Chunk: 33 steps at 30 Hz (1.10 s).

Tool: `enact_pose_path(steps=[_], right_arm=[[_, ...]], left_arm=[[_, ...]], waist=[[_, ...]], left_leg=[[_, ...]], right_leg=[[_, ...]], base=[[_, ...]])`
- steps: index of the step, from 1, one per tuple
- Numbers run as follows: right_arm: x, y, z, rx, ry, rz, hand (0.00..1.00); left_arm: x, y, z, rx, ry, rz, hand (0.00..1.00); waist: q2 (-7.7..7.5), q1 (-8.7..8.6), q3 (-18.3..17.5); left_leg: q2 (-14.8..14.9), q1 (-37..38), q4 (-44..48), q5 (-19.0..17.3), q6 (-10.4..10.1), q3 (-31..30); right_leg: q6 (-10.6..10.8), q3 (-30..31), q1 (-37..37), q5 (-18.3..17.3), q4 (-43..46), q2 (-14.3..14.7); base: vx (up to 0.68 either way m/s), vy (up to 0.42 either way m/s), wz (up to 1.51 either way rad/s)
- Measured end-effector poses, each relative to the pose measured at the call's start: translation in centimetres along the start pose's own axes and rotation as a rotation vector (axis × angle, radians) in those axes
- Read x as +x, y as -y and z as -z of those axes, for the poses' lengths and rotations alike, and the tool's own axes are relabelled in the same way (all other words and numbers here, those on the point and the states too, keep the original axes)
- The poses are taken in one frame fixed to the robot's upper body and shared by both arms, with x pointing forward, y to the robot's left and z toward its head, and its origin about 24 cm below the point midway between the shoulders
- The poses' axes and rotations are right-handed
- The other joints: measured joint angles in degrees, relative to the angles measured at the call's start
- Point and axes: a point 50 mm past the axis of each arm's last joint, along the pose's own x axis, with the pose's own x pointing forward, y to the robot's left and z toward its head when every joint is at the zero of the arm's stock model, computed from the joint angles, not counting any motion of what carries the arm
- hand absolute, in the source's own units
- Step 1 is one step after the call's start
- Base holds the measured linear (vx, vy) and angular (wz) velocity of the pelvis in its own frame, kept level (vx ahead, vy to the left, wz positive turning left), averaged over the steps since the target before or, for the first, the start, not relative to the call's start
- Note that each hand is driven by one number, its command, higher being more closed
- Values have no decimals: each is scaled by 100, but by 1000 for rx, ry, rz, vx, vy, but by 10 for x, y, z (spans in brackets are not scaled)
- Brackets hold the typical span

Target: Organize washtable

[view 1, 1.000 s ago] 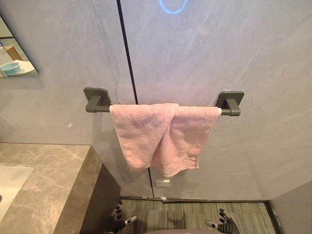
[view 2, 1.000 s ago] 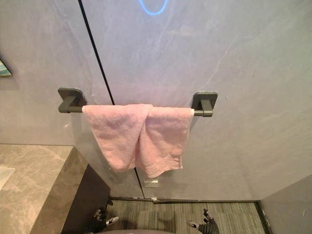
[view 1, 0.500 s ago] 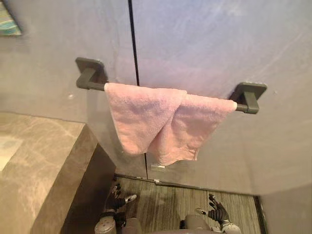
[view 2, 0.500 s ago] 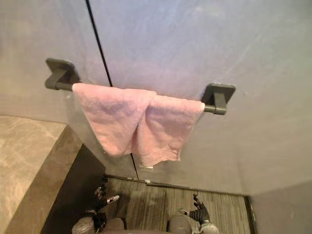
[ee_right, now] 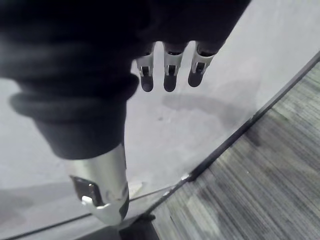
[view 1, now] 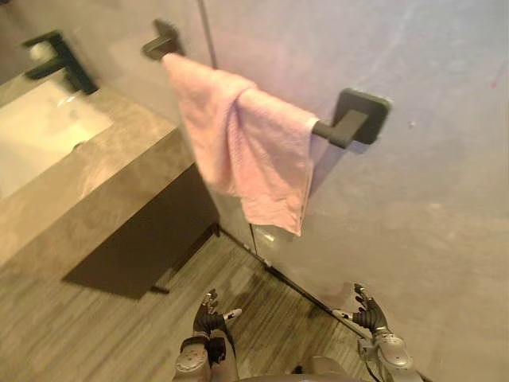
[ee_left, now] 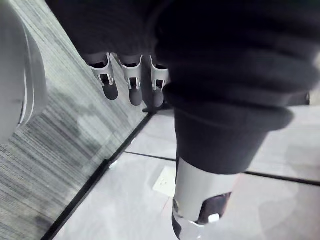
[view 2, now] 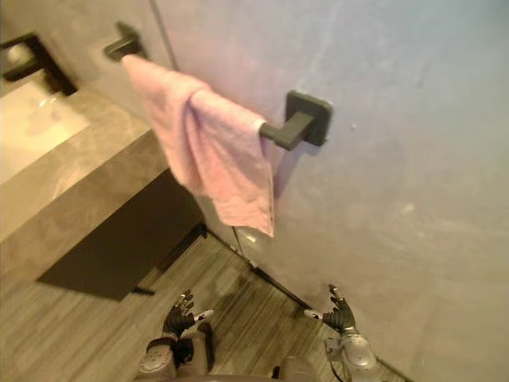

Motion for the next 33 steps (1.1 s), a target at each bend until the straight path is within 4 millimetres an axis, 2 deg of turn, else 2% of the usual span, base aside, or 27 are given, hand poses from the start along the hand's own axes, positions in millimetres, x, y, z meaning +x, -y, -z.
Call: enact_pose_path(steps=[2, 3, 4, 5, 6, 7, 8, 9, 10, 14, 16, 17, 21, 26, 28, 31, 33], right_arm=[[-1, -2, 2, 6, -6, -5, 0], [-1, -3, 3, 9, -14, -7, 0], [0, -3, 7, 15, -35, -3, 0], [-1, -3, 14, 24, -65, 1, 0], [2, -6, 17, 28, -84, -4, 0], [5, -4, 12, 21, -71, -3, 0], [8, -5, 9, 19, -62, -6, 0], [9, -7, 7, 21, -55, -12, 0], [7, -10, 15, 27, -97, -16, 0], [6, -7, 20, 5, -116, -6, 0], [4, -8, 26, 3, -140, -11, 0], [2, -10, 30, -4, -157, -20, 0], [0, -16, 34, -11, -168, -39, 0], [-1, -16, 35, -20, -170, -39, 0], [-1, -16, 35, -21, -172, -40, 0], [0, -17, 34, -23, -172, -43, 0], [1, -15, 34, -25, -171, -39, 0]], left_arm=[[-1, -3, 2, 7, -9, -4, 0], [-1, -4, 2, 15, -10, -2, 0], [0, -7, 1, 30, -8, -1, 0], [0, -9, 1, 49, -10, 3, 0], [1, -13, 2, 73, -19, 3, 0], [1, -9, 5, 51, -33, 0, 0], [0, -12, 10, 34, -51, -20, 0], [0, -18, 15, 45, -81, -35, 0], [0, -17, 20, 55, -107, -29, 0], [-4, -11, 29, 52, -135, -12, 0], [-8, -15, 34, 56, -153, -19, 0], [-9, -17, 37, 60, -170, -23, 0], [-15, -26, 46, 74, -205, -42, 0], [-21, -30, 55, 75, -238, -55, 0], [-21, -31, 54, 70, -236, -62, 0], [-21, -32, 54, 69, -235, -64, 0], [-12, -27, 39, 69, -176, -52, 0]], waist=[[37, -79, -26], [60, -108, -73], [42, -119, -165], [-16, -164, -286], [115, -184, -417], [460, -212, -378], [457, -258, -395], [488, -245, -389], [472, -283, -404], [564, -356, -477], [479, -364, -451], [512, -348, -476], [413, -343, -444], [384, -303, -442], [369, -223, -439], [304, -234, -397], [307, -230, -323]], left_leg=[[-86, 394, 23, -357, 29, 139], [-153, 606, -377, -508, 89, 333], [-273, 773, -1126, -429, 58, 396], [-370, 998, -1736, -196, -53, 383], [-344, 1321, -2775, 496, -55, 295], [-61, 1406, -3057, 645, -172, 312], [-78, 1491, -3290, 784, -248, 252], [-222, 1733, -3552, 845, -260, 175], [-171, 1865, -3683, 922, -264, 75], [-222, 1928, -3782, 1001, -200, 8], [-237, 1959, -3830, 1025, -187, 0], [-252, 2033, -3857, 1042, -185, -11], [-330, 2031, -4014, 1186, -95, -113], [-418, 2039, -4184, 1300, -56, -313], [-434, 2035, -4185, 1296, -53, -331], [-501, 1795, -4067, 1289, -52, -506], [-621, 1175, -3482, 1250, 23, -860]], right_leg=[[-21, -368, 171, 11, -111, 19], [-22, -630, 232, 11, -166, 23], [-40, -827, 249, 56, -265, 26], [9, -881, 254, 174, -387, 33], [306, -797, 56, 686, -130, 172], [190, -653, -248, 539, 59, 262], [113, -465, -158, 647, -705, 213], [483, -410, 173, 1576, -1710, 82], [473, -374, 301, 1757, -1914, 156], [452, -350, 331, 1769, -1961, 202], [444, -339, 375, 1800, -1974, 191], [455, -350, 413, 1834, -2008, 183], [493, -407, 431, 1942, -2170, 168], [579, -551, 484, 1954, -2257, 96], [585, -562, 491, 1948, -2259, 84], [607, -775, 475, 1884, -2245, 11], [651, -1269, 357, 1852, -2039, -156]], base=[[-41, -93, 120], [-53, -71, 140], [-40, -48, 139], [-15, -90, 126], [-30, -84, 74], [-49, -76, 44], [-52, -9, 8], [11, -51, 3], [46, -75, -7], [-59, -24, 1], [-100, 22, -2], [-123, 42, 1], [-109, 33, 11], [-77, 37, 21], [-24, 14, 9], [-23, 14, 36], [17, 30, 102]])
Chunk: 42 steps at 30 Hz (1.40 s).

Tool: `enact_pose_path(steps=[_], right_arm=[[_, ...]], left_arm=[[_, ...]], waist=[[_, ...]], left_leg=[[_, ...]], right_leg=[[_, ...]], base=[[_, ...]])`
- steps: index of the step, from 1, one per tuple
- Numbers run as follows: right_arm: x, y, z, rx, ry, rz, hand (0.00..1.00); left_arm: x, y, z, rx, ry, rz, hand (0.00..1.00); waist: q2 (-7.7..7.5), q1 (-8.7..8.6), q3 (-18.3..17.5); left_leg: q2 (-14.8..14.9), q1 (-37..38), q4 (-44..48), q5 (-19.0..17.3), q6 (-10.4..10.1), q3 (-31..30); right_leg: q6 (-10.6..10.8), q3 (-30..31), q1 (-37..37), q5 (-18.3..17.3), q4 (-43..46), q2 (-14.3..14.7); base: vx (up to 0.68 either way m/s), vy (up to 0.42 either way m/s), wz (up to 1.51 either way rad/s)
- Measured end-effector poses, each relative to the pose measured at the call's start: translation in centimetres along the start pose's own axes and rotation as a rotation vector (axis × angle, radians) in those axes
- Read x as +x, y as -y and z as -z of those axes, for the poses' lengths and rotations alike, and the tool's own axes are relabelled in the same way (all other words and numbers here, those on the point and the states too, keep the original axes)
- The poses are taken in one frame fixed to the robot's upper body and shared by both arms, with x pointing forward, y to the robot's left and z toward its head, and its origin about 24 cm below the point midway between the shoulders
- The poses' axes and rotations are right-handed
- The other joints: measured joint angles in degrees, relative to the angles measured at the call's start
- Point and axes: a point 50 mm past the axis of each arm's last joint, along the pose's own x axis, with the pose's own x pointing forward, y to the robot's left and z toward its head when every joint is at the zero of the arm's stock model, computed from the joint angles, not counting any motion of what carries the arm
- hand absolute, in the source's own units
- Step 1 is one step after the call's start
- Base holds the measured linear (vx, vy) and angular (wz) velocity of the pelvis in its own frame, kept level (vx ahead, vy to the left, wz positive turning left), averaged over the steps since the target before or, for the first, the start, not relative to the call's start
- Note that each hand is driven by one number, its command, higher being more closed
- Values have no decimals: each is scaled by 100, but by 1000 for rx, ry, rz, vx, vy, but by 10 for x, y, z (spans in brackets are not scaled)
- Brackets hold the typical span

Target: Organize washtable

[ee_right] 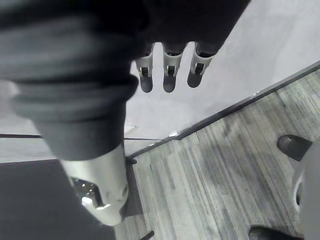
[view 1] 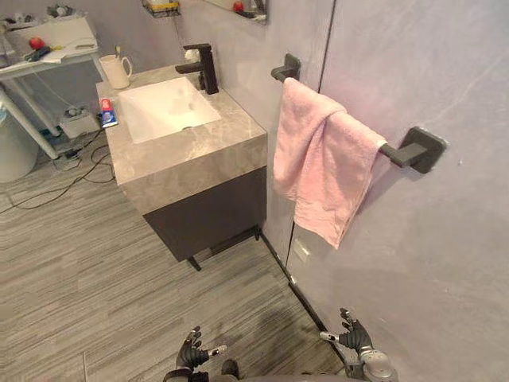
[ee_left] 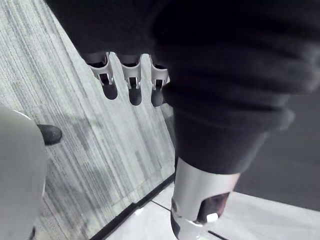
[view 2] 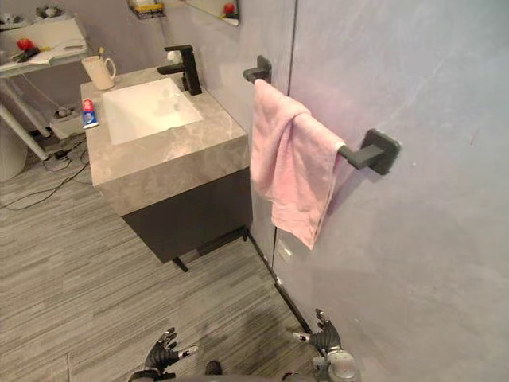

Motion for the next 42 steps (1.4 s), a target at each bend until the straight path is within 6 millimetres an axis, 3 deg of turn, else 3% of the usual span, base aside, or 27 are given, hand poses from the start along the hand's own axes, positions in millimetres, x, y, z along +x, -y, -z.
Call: enact_pose_path(steps=[2, 3, 5, 8, 10, 12, 13, 14, 16, 17, 19, 20, 21, 22, 23, 24, 27, 30, 32, 33, 34, 35, 37, 38, 39, 41, 42], right_arm=[[4, 1, -3, -2, -1, 1, 0], [7, 1, -8, -5, 4, 1, 0], [10, 4, -14, -11, 18, 8, 0], [11, 14, -16, 0, 24, 44, 0], [11, 23, -16, 9, 21, 72, 0], [12, 13, -14, 38, 7, 53, 0], [11, 8, -13, 50, 3, 44, 0], [11, -1, -12, 70, -4, 26, 0], [12, -6, -14, 77, -5, 11, 0], [13, -7, -15, 73, -1, 6, 0], [14, -4, -17, 65, 5, 10, 0], [15, -2, -19, 53, 7, 10, 0], [15, -3, -20, 46, 7, 6, 0], [15, -4, -20, 49, 6, 2, 0], [14, -10, -19, 60, 3, -10, 0], [14, -13, -19, 65, 3, -18, 0], [10, -15, -10, 67, -18, -30, 0], [7, -15, -4, 86, -31, -28, 0], [6, -13, -5, 98, -22, -22, 0], [6, -13, -5, 107, -18, -15, 0], [4, -12, -4, 119, -17, -9, 0], [2, -8, -4, 141, 1, 10, 0], [0, -4, 3, 138, -20, 20, 0], [-1, -2, 4, 134, -23, 23, 0], [0, -3, 2, 137, -14, 21, 0], [-1, 2, 0, 141, -2, 32, 0], [-1, 3, 2, 144, -7, 34, 0]], left_arm=[[2, 0, -13, 0, 56, 1, 0], [4, 2, -21, 2, 89, 8, 0], [4, 2, -19, -3, 73, 8, 0], [6, 4, -24, -1, 87, 10, 0], [9, 6, -31, 3, 107, 13, 0], [13, -8, -39, 26, 125, -30, 0], [13, -12, -38, 34, 120, -38, 0], [13, -20, -37, 51, 111, -56, 0], [13, -29, -36, 59, 107, -83, 0], [13, -36, -35, 59, 101, -105, 0], [10, -36, -27, 45, 77, -111, 0], [7, -33, -19, 44, 52, -100, 0], [6, -31, -16, 47, 44, -94, 0], [6, -31, -16, 53, 44, -91, 0], [7, -32, -18, 61, 49, -91, 0], [8, -34, -20, 66, 51, -94, 0], [7, -32, -19, 63, 47, -89, 0], [9, -27, -21, 63, 55, -74, 0], [9, -24, -21, 58, 55, -67, 0], [9, -22, -20, 58, 50, -61, 0], [9, -21, -21, 58, 57, -55, 0], [9, -20, -20, 53, 54, -46, 0], [8, -19, -16, 39, 40, -47, 0], [7, -16, -13, 22, 32, -48, 0], [6, -19, -12, 13, 29, -60, 0], [7, -15, -17, -8, 47, -57, 0], [6, -14, -15, -23, 45, -60, 0]], waist=[[-50, 4, 119], [-157, 25, 253], [-167, 77, 320], [-122, -89, 345], [57, -141, 313], [-190, -4, 373], [-236, 1, 367], [-281, 3, 356], [-277, 44, 367], [-244, 183, 379], [-165, 223, 393], [-169, 267, 403], [-160, 257, 428], [-135, 220, 464], [-234, 167, 558], [-363, 147, 618], [-451, 149, 718], [-388, 102, 787], [-349, -7, 792], [-402, -60, 745], [-487, -111, 718], [-411, -210, 771], [-410, -177, 697], [-323, -148, 687], [-232, -155, 665], [-48, -154, 715], [-17, -140, 719]], left_leg=[[-116, -311, 167, 260, 161, -2], [-94, -566, 690, 88, 275, 595], [298, -604, 1236, -328, 388, 1201], [873, -369, 917, -407, 301, 1984], [1059, -295, 480, 77, 17, 2483], [394, -252, 196, 123, 262, 2393], [276, -273, 184, 108, 288, 2331], [96, -416, 373, -12, 451, 2141], [55, -724, 1011, -371, 558, 1962], [92, -944, 1620, -748, 624, 1864], [79, -1055, 2071, -1201, 658, 1755], [-35, -1005, 2106, -1314, 742, 1724], [-152, -950, 2039, -1355, 806, 1636], [-206, -928, 1973, -1366, 826, 1563], [-369, -761, 1716, -1363, 836, 1394], [-479, -571, 1526, -1372, 870, 1303], [-678, -216, 1233, -1377, 938, 1258], [-706, -5, 1059, -1382, 938, 1155], [-722, 175, 665, -1377, 892, 1114], [-772, 392, 476, -1439, 730, 1099], [-765, 298, 740, -1567, 727, 1093], [-724, 211, 1066, -1618, 756, 1125], [-705, 285, 1406, -1964, 600, 1184], [-540, 397, 1637, -2211, 302, 1268], [-232, 303, 2369, -2265, 150, 1470], [348, -74, 3801, -2075, 105, 1821], [520, -164, 4465, -1633, 273, 1888]], right_leg=[[-58, -387, -56, 28, 161, -234], [-103, -752, -47, 65, 155, -445], [-89, -1037, 81, 74, 170, -520], [119, -1655, 428, 177, 205, -797], [444, -1940, 523, 238, 196, -919], [510, -2092, 559, 482, 161, -1392], [520, -2093, 569, 536, 145, -1470], [525, -2093, 676, 684, 76, -1579], [629, -2091, 806, 850, 78, -1683], [682, -2099, 911, 894, 126, -1731], [674, -2057, 908, 886, 705, -1995], [238, -1717, 618, 905, 1501, -2377], [-515, -910, 122, 901, 2223, -2519], [-377, -359, -91, 664, 2506, -2411], [-72, 519, -390, 77, 2939, -2050], [-28, 875, -514, -275, 3145, -1801], [98, 866, -1042, -897, 3142, -1153], [172, 710, -1485, -874, 2205, -565], [161, 729, -1622, -531, 1405, -270], [95, 828, -1700, -374, 1063, -206], [41, 896, -1760, -354, 1105, -243], [2, 972, -1776, -332, 1383, -308], [-6, 1032, -1644, -347, 1745, -321], [-72, 1033, -1437, -404, 1706, -103], [-290, 1069, -1058, -348, 1330, 177], [-370, 1120, -645, -343, 1015, 455], [-425, 1294, -289, -371, 789, 518]], base=[[1, 62, 128], [-12, 70, 118], [12, 91, 90], [40, 231, 122], [60, 360, 96], [86, 403, 67], [65, 308, 77], [75, 338, 91], [48, 240, 71], [6, 213, 37], [-14, 241, 27], [-6, 287, 25], [4, 280, 35], [40, 244, 63], [84, 188, 71], [101, 162, 69], [110, 121, 28], [118, 73, 26], [223, 52, 36], [197, 20, 50], [330, -51, 82], [339, -123, 75], [413, -151, 43], [479, -151, 12], [486, -153, 11], [485, -115, -19], [526, -84, -53]])
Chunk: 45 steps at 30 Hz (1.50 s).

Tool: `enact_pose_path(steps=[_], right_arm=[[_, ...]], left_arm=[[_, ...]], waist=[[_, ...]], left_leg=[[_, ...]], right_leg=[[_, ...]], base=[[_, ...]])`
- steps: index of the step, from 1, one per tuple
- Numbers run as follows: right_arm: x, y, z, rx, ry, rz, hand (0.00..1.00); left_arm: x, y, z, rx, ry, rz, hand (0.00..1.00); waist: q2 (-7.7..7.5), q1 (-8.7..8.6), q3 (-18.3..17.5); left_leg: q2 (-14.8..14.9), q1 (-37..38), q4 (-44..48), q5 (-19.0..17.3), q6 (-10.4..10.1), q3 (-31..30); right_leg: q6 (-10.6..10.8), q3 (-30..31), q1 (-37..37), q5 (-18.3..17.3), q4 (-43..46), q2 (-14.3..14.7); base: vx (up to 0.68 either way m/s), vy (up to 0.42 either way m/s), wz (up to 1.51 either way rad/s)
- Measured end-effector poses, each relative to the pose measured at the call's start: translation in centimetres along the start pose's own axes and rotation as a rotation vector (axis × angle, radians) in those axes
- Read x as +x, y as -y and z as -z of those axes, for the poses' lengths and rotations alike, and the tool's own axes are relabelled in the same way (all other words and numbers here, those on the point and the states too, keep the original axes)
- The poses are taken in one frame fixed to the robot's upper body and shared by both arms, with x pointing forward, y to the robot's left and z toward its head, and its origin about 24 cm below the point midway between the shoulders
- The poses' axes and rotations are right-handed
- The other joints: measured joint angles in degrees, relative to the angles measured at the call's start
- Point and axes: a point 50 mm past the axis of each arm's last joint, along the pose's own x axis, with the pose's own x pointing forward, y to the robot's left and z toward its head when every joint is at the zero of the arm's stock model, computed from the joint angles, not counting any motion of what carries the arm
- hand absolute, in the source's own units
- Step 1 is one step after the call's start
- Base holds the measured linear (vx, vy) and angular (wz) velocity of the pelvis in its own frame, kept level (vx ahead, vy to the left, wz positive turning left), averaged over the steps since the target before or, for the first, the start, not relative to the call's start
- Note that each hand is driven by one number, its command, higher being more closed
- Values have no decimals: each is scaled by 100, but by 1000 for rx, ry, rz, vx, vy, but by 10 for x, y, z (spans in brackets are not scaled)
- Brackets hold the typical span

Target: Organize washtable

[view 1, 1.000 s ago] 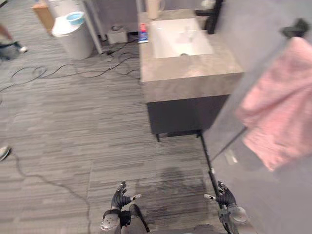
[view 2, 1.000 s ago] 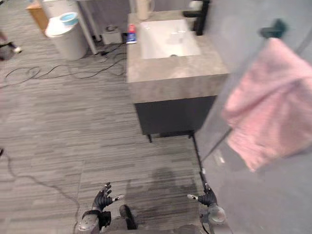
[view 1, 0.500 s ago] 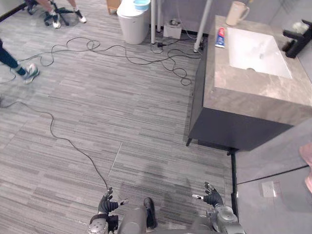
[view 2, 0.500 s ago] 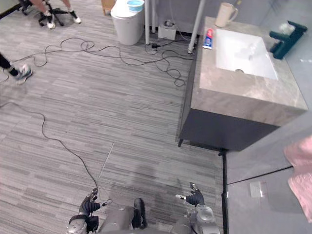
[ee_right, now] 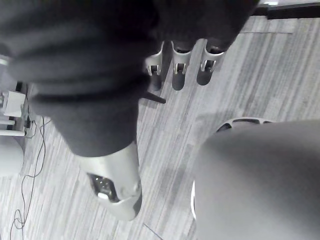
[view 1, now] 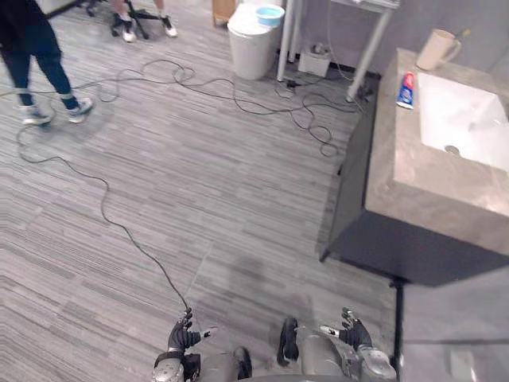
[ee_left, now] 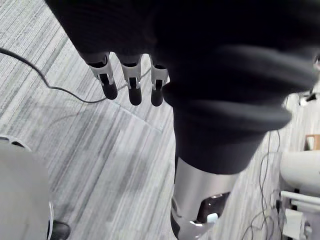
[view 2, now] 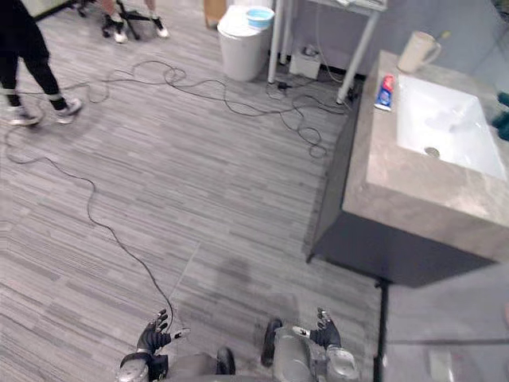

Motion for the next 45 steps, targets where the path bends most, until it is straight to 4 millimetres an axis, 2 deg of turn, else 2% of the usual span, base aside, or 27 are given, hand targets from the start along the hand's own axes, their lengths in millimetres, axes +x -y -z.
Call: enact_pose_path(steps=[1, 4, 7, 8, 10, 11, 12, 13, 15, 16, 17, 18, 19, 21, 23, 26, 28, 29, 30, 32, 34, 35, 36, 37, 39, 43, 45], right_arm=[[0, 0, 0, 1, -1, 0, 0], [2, 4, -3, 22, 5, 18, 0], [2, 13, -4, 52, 8, 57, 0], [2, 16, -3, 60, 5, 70, 0], [0, 19, 1, 57, -6, 80, 0], [1, 19, 3, 53, -21, 81, 0], [1, 9, 6, 61, -37, 52, 0], [0, 2, 8, 68, -43, 37, 0], [-3, -4, 12, 76, -52, 24, 0], [-4, -4, 13, 77, -49, 24, 0], [-6, -4, 12, 73, -37, 24, 0], [-7, -7, 10, 58, -26, 10, 0], [-7, -10, 9, 47, -19, -1, 0], [-10, -15, 6, 38, 7, -19, 0], [-10, -18, 2, 33, 24, -26, 0], [-7, -23, -2, 23, 31, -40, 0], [-5, -25, -4, 1, 32, -55, 0], [-6, -25, -3, -2, 30, -59, 0], [-6, -23, -2, 0, 29, -55, 0], [-4, -16, -4, -7, 33, -33, 0], [-4, -11, -5, -1, 36, -24, 0], [-4, -15, -7, -19, 43, -52, 0], [-5, -20, -7, -53, 46, -101, 0], [-5, -23, -7, -78, 47, -136, 0], [-6, -27, -8, -67, 49, -148, 0], [-4, -27, -6, -34, 35, -119, 0], [-4, -20, -3, 15, 23, -52, 0]], left_arm=[[-1, -1, 1, -4, -3, -4, 0], [1, 9, -3, -38, 7, 16, 0], [5, 12, -10, -46, 28, 25, 0], [5, 13, -10, -46, 29, 26, 0], [3, 11, -6, -45, 19, 22, 0], [1, 12, -2, -47, 3, 21, 0], [3, 10, -4, -46, 10, 15, 0], [4, 8, -7, -38, 20, 11, 0], [5, 7, -10, -31, 29, 15, 0], [5, 9, -10, -32, 28, 20, 0], [4, 10, -12, -32, 39, 23, 0], [2, 10, -11, -26, 37, 28, 0], [2, 11, -10, -24, 33, 31, 0], [2, 10, -12, -22, 42, 27, 0], [2, 10, -13, -23, 46, 29, 0], [2, 15, -10, -17, 37, 45, 0], [2, 15, -9, -16, 31, 45, 0], [2, 13, -8, -11, 26, 42, 0], [4, 12, -8, -3, 16, 43, 0], [5, 21, -8, -18, 10, 63, 0], [4, 31, -9, -26, 18, 91, 0], [4, 32, -10, -27, 20, 94, 0], [4, 35, -11, -27, 26, 102, 0], [3, 38, -13, -37, 35, 108, 0], [2, 40, -12, -42, 34, 110, 0], [1, 30, -6, -61, 17, 71, 0], [1, 25, -6, -73, 16, 52, 0]], waist=[[-20, 9, 18], [-37, 32, 15], [-149, 79, 76], [-139, 102, 75], [20, 144, -4], [54, 149, -29], [-109, 176, -40], [-182, 165, -65], [-308, 165, -115], [-333, 181, -115], [-337, 253, -111], [-352, 293, -111], [-345, 263, -100], [-327, 209, -79], [-331, 102, -56], [-384, 73, -44], [-381, 53, -54], [-439, -10, -84], [-517, -36, -136], [-210, -27, -144], [-6, -42, -136], [-2, -42, -133], [-10, -20, -128], [-24, 34, -120], [-67, 83, -106], [-89, 175, -102], [-95, 212, -100]], left_leg=[[73, -94, 315, 158, 42, 51], [-24, -452, 220, -423, 82, 40], [-423, -927, -1228, -346, -21, -128], [-567, -1019, -1904, -116, -166, -340], [-620, -1063, -3626, 796, -277, -1199], [-636, -968, -3671, 1554, -239, -1255], [-759, -984, -3551, 1585, -67, -1268], [-805, -1042, -3439, 1466, 85, -1259], [-860, -1000, -3050, 1115, 311, -1022], [-869, -920, -2923, 943, 328, -911], [-865, -709, -2752, 644, 399, -725], [-871, -375, -2720, 404, 435, -526], [-873, -132, -2723, 232, 438, -415], [-864, 412, -2783, -76, 481, -225], [-825, 761, -2893, -227, 472, -86], [-633, 1248, -3051, -326, 302, 219], [-550, 1423, -3229, -363, 135, 372], [-607, 1533, -3350, -379, 20, 367], [-648, 1673, -3375, -458, -110, 274], [-412, 1720, -3236, -428, -263, 209], [-63, 1561, -2249, -280, -441, 160], [54, 1448, -1807, -184, -450, 109], [291, 1131, -860, 147, -456, -26], [528, 887, -93, 26, -414, -54], [694, 543, 344, -156, -357, 12], [524, 6, -797, -269, -218, -236], [103, -230, -1904, -228, -285, -1060]], right_leg=[[-28, 118, 199, -7, -83, -10], [-96, 669, 655, -40, -362, -159], [-50, 969, 955, -113, -411, -578], [57, 1056, 1043, -182, -437, -658], [402, 1359, 1243, -513, -619, -662], [550, 1506, 1327, -632, -672, -691], [460, 1621, 1300, -564, -684, -811], [422, 1647, 1233, -444, -615, -851], [599, 1865, 1039, -292, -71, -1016], [608, 1968, 980, -287, 215, -1065], [743, 2151, 707, -211, 1073, -1122], [1022, 2292, 208, 88, 2270, -1180], [1106, 2277, -188, 201, 3195, -1183], [923, 1921, -967, -42, 4495, -1174], [710, 1308, -1403, -218, 4552, -1176], [559, -15, -1714, -404, 3245, -1147], [468, -458, -1748, -272, 2018, -881], [323, -368, -1717, 147, 1205, -645], [-422, -182, -1659, 593, 948, -559], [-468, -264, -1529, 493, 894, -354], [-525, -262, -1106, 311, 626, -92], [-529, -249, -956, 261, 541, -39], [-542, -185, -620, 209, 320, 58], [-550, -52, -298, 189, 84, 142], [-564, 174, 49, 109, -149, 185], [-406, 835, 285, 28, -210, 87], [-163, 1309, 311, -113, -84, -71]], base=[[565, -52, -71], [520, 19, -73], [397, 127, -61], [412, 225, -63], [453, 346, -80], [431, 382, -83], [362, 314, -64], [410, 330, -38], [367, 253, -32], [334, 209, -68], [310, 195, -94], [300, 190, -101], [282, 168, -84], [289, 111, -52], [267, 25, -31], [319, -35, -41], [369, -53, -46], [553, -109, -10], [582, -106, -9], [495, -122, -18], [447, -149, -20], [425, -135, -18], [429, -96, -30], [313, -39, -36], [285, 12, -57], [186, 124, -83], [203, 309, -103]])
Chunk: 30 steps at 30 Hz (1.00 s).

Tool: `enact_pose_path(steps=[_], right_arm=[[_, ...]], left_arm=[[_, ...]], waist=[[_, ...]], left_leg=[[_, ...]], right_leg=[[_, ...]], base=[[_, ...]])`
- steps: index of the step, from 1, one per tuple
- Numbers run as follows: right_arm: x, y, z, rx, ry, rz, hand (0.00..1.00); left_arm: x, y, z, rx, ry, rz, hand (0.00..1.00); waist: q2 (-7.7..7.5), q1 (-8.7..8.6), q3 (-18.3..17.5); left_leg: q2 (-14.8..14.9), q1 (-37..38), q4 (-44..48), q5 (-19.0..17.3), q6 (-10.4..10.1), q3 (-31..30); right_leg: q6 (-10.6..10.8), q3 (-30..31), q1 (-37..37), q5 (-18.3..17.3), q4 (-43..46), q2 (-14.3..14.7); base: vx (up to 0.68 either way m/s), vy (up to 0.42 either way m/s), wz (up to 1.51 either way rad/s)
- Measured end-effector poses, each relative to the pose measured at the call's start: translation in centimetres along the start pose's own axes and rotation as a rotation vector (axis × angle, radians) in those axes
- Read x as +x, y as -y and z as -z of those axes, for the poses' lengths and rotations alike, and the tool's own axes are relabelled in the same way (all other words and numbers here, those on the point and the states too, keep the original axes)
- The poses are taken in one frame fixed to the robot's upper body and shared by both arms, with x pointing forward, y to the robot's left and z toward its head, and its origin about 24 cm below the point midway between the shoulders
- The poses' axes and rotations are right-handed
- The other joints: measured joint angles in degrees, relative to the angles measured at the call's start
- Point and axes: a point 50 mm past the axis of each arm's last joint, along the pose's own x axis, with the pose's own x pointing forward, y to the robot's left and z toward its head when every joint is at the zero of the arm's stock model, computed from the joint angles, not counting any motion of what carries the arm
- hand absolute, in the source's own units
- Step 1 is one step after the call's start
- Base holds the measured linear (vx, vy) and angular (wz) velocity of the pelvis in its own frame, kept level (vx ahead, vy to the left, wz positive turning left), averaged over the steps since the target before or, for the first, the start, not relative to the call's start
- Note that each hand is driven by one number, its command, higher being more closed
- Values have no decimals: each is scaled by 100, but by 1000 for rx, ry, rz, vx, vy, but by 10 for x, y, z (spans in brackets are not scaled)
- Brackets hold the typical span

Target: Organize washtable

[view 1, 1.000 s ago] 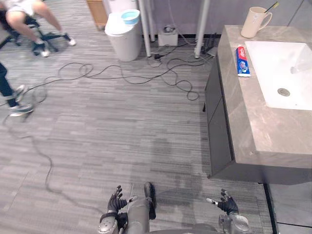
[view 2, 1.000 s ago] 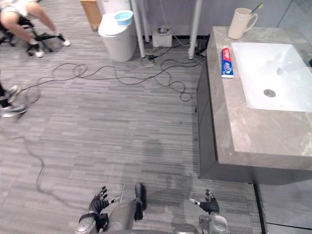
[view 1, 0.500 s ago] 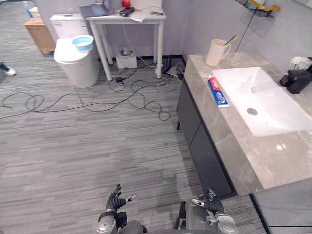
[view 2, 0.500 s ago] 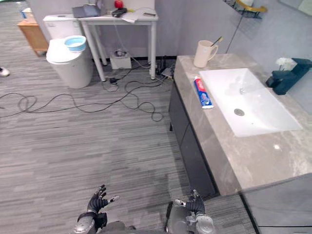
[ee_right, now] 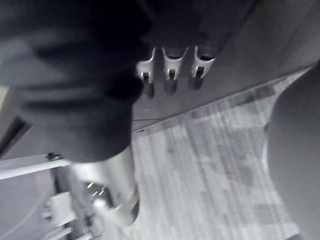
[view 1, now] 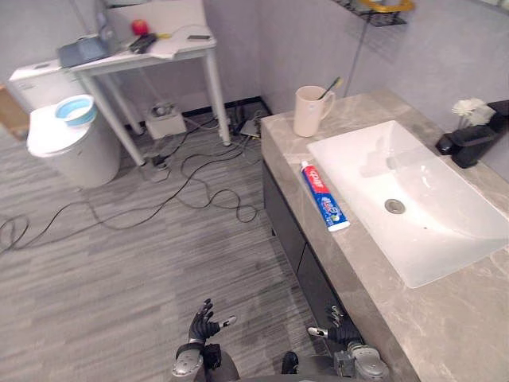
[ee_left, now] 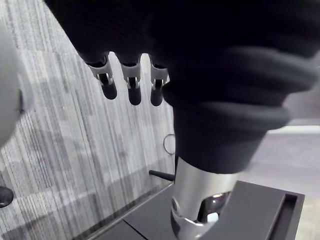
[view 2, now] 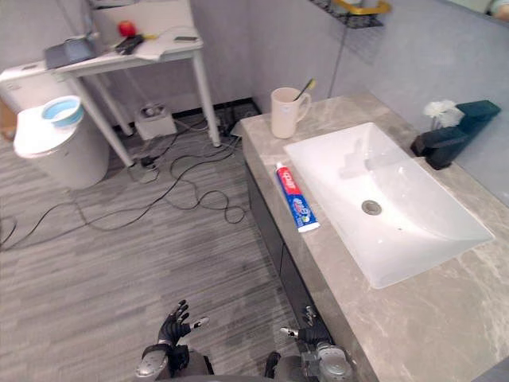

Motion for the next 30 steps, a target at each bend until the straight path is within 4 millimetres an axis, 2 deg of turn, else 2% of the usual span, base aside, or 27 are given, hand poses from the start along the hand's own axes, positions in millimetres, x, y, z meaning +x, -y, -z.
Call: enact_pose_path(steps=[1, 2, 3, 4, 6, 7, 9, 11, 12, 13, 14, 16, 17, 18, 19, 20, 21, 22, 24, 25, 27, 28, 29, 30], right_arm=[[-1, 2, 2, 6, -7, 19, 0], [-3, 7, 6, 7, -18, 42, 0], [-6, 12, 11, 4, -37, 59, 0], [-7, 12, 14, 14, -44, 64, 0], [-15, 6, 23, 42, -62, 69, 0], [-16, 3, 25, 48, -68, 66, 0], [-18, -3, 24, 65, -62, 56, 0], [-17, -9, 19, 66, -41, 40, 0], [-16, -10, 16, 65, -29, 33, 0], [-16, -9, 15, 61, -26, 27, 0], [-16, -9, 15, 60, -25, 27, 0], [-10, -6, 13, 19, -33, 18, 0], [-7, -5, 13, 7, -40, 14, 0], [-3, -5, 12, -14, -56, 8, 0], [0, -3, 13, -47, -71, -6, 0], [1, -1, 11, -68, -67, -28, 0], [1, 1, 6, -93, -47, -53, 0], [2, 2, 3, -104, -37, -63, 0], [3, 6, 1, -117, -47, -80, 0], [3, 6, 2, -121, -57, -84, 0], [3, 8, 5, -108, -97, -80, 0], [3, 8, 6, -98, -104, -75, 0], [3, 10, 6, -80, -104, -58, 0], [1, 13, 8, -56, -98, -13, 0]], left_arm=[[0, 0, 0, -1, 1, -1, 0], [-1, 0, 3, -4, -7, -2, 0], [-2, 2, 5, -10, -13, 1, 0], [-3, 0, 5, -7, -15, -6, 0], [-2, -10, 1, 21, 2, -22, 0], [-2, -11, -1, 24, 12, -22, 0], [-2, -9, -3, 32, 19, -16, 0], [-3, -4, -2, 47, 16, 7, 0], [-2, 0, -4, 52, 19, 20, 0], [-2, 2, -7, 58, 32, 28, 0], [-2, 2, -8, 59, 35, 29, 0], [-1, 2, -11, 63, 46, 30, 0], [-1, 1, -11, 65, 45, 28, 0], [-1, -2, -10, 72, 39, 24, 0], [2, -4, -7, 76, 13, 22, 0], [2, -3, -6, 74, 7, 25, 0], [2, -1, -5, 76, 3, 31, 0], [3, 1, -7, 75, 7, 39, 0], [11, 12, -20, 88, 43, 71, 0], [12, 13, -23, 88, 51, 76, 0], [13, 17, -24, 79, 55, 82, 0], [11, 17, -22, 78, 50, 82, 0], [9, 14, -17, 77, 39, 75, 0], [8, 12, -14, 79, 27, 70, 0]], waist=[[14, 1, -4], [96, 9, -34], [162, 73, -83], [138, 82, -101], [-279, 50, -246], [-356, 72, -285], [-395, 83, -309], [-363, 82, -285], [-351, 61, -272], [-364, 58, -267], [-364, 51, -267], [-343, -37, -268], [-337, -63, -268], [-341, -67, -271], [-277, -61, -252], [-224, -56, -224], [-87, -69, -139], [-32, -69, -104], [103, -59, -25], [122, -38, -11], [186, 95, 81], [177, 119, 88], [218, 74, 67], [223, 72, 63]], left_leg=[[-121, -10, -373, 60, -89, -296], [-175, 39, -936, 143, -221, -701], [-213, 151, -920, 635, -327, -763], [-281, 141, -867, 711, -276, -720], [-499, 178, -601, 329, -48, -371], [-533, 179, -512, 212, -13, -283], [-553, 413, -377, -77, 102, 102], [-571, 772, -376, -229, 284, 558], [-602, 1021, -391, -341, 361, 801], [-642, 1297, -533, -436, 390, 1049], [-643, 1339, -567, -447, 386, 1086], [-615, 1635, -895, -451, 361, 1422], [-598, 1685, -940, -449, 357, 1506], [-600, 1685, -934, -447, 353, 1621], [-583, 1684, -919, -449, 351, 1588], [-535, 1675, -868, -427, 321, 1582], [-453, 1618, -708, -335, 201, 1561], [-426, 1583, -601, -287, 161, 1542], [-160, 1308, 449, -56, 27, 1416], [-72, 1213, 830, 58, 54, 1396], [90, 808, 2201, 846, 228, 1094], [101, 705, 2416, 672, 256, 991], [127, 489, 2420, 151, 224, 692], [108, 368, 1988, -95, 213, 314]], right_leg=[[101, 163, -17, -61, 47, -29], [298, 408, -30, -191, 178, -5], [456, 641, -39, -332, 356, -20], [538, 736, -33, -365, 362, -43], [731, 934, -49, -446, 396, -366], [764, 991, -66, -465, 413, -419], [785, 1117, -268, -473, 1038, -499], [939, 1059, -846, -352, 2358, -555], [989, 837, -1184, -275, 3052, -701], [945, 298, -1424, -330, 3521, -883], [932, 180, -1460, -345, 3557, -919], [733, -1277, -1627, -497, 3273, -1128], [725, -1649, -1630, -495, 3044, -1118], [464, -2261, -1619, -336, 2293, -1010], [60, -2432, -1457, -367, 1786, -858], [15, -2405, -1414, -309, 1616, -729], [28, -2335, -1309, -215, 1275, -557], [68, -2306, -1235, -188, 1118, -492], [179, -2106, -935, -11, 588, -256], [179, -2040, -828, 50, 452, -189], [154, -1573, -330, 241, -36, -85], [186, -1480, -246, 269, -118, -85], [196, -1314, -161, 275, -160, -83], [212, -1146, -78, 283, -175, -77]], base=[[175, 350, -113], [161, 336, -122], [215, 422, -115], [292, 490, -89], [276, 397, -52], [251, 285, -64], [228, 259, -89], [210, 220, -100], [227, 196, -108], [190, 146, -81], [234, 151, -74], [246, 91, -65], [290, 57, -79], [318, 22, -97], [301, 17, -107], [271, 1, -112], [181, 4, -85], [183, 6, -89], [151, 32, -72], [108, 37, -76], [90, 106, -93], [84, 201, -84], [65, 223, -67], [56, 173, -64]])
